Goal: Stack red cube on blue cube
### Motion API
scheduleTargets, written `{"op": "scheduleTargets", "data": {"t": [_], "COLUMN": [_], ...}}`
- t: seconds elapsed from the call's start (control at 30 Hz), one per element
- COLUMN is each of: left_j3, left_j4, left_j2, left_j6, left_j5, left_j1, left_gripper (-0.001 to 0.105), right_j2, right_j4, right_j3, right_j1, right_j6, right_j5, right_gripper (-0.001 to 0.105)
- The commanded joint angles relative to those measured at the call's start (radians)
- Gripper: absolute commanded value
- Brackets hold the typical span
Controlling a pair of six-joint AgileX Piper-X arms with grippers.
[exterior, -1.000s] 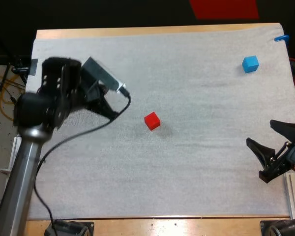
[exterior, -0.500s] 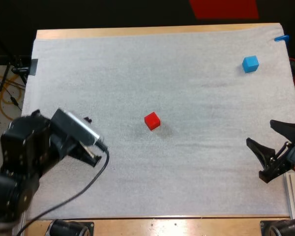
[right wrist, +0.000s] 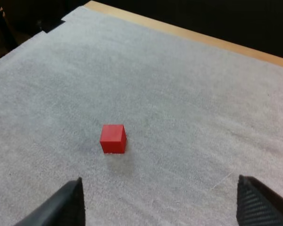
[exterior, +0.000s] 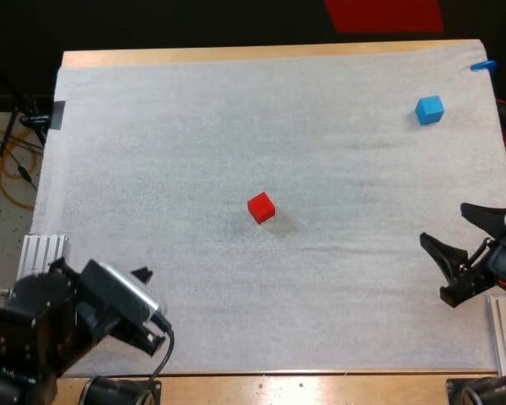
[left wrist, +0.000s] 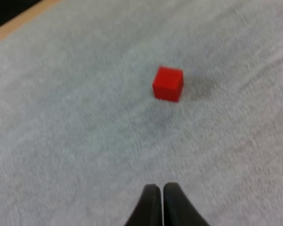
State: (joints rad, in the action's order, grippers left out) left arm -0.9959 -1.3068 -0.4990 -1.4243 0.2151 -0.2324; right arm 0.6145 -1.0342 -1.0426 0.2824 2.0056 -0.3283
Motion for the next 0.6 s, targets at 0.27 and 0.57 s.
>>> {"op": "scheduleTargets", "data": {"t": [0.27,0.57], "left_j3": [0.033,0.033], "left_j4": [0.062,0.100], "left_j2": [0.044,0.044], "left_j6": [-0.015,-0.037], "left_j5": [-0.021,-0.024], "left_j1": [-0.002,-0.002], "left_gripper": [0.032,0.056], "right_j2": [0.078,0.288], "right_j4": [0.014,0.232], "right_j3": [-0.009,-0.009], "right_j1": [0.002,0.131], "right_j6": [0.041,0.041], "right_j5": [-0.004,0.034], "right_gripper": [0.065,0.065]}}
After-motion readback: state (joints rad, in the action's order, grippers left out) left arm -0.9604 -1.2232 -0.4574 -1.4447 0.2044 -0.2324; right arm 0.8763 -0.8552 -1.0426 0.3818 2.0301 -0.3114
